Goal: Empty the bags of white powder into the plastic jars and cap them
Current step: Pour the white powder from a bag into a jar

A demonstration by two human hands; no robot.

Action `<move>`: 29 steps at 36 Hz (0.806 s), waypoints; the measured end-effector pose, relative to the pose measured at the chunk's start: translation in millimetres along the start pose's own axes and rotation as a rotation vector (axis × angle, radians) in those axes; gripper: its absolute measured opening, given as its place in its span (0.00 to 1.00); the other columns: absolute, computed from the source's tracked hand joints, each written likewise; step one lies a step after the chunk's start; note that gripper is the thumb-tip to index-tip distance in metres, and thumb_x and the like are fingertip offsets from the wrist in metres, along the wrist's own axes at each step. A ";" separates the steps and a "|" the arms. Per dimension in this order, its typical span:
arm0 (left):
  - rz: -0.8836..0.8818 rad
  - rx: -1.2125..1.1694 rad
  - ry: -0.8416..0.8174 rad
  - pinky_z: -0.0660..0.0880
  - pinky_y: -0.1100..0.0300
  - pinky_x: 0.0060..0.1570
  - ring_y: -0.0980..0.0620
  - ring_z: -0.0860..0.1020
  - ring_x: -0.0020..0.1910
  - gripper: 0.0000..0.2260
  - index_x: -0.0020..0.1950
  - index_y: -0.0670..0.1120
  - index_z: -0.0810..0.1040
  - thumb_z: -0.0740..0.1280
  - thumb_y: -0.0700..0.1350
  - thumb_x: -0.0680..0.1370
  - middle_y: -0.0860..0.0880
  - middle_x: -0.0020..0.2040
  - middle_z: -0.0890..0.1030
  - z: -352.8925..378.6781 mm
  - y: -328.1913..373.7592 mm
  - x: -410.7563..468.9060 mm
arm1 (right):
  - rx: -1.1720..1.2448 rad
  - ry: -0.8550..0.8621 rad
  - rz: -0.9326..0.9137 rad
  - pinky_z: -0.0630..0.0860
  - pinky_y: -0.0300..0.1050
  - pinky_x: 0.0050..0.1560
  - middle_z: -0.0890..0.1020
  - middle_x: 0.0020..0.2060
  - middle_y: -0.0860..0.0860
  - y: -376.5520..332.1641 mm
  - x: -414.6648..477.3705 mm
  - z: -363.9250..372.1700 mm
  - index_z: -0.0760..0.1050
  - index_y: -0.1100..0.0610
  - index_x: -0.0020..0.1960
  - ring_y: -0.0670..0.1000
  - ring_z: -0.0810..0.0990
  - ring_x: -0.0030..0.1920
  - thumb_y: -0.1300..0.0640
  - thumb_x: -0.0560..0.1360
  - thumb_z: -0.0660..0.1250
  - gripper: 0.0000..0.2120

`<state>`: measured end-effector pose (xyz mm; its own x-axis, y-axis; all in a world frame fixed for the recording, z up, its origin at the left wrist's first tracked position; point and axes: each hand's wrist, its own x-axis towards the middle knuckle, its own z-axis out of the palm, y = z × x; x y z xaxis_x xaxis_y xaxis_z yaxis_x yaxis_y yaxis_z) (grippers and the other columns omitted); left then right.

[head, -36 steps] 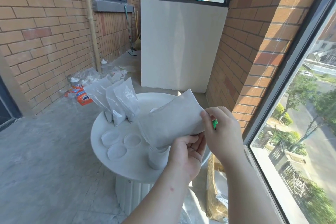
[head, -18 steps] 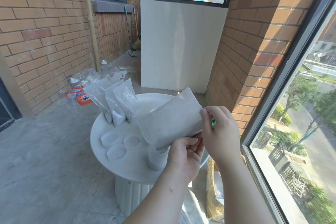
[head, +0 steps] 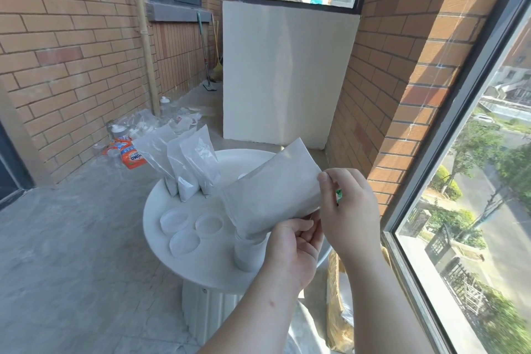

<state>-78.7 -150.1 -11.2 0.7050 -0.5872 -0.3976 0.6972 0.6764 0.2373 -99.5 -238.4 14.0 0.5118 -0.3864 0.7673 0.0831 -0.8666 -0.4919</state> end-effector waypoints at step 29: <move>0.024 0.002 0.021 0.79 0.54 0.54 0.45 0.85 0.45 0.17 0.56 0.33 0.80 0.57 0.25 0.74 0.38 0.49 0.85 -2.0 0.5 0.8 | -0.025 -0.026 0.016 0.75 0.52 0.41 0.78 0.44 0.47 -1.6 -0.1 -1.6 0.79 0.56 0.47 0.51 0.76 0.43 0.58 0.81 0.65 0.06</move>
<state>-78.1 -149.4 -13.2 0.7186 -0.5613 -0.4105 0.6804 0.6894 0.2486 -101.1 -237.5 15.3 0.5349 -0.3923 0.7483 0.0537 -0.8681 -0.4934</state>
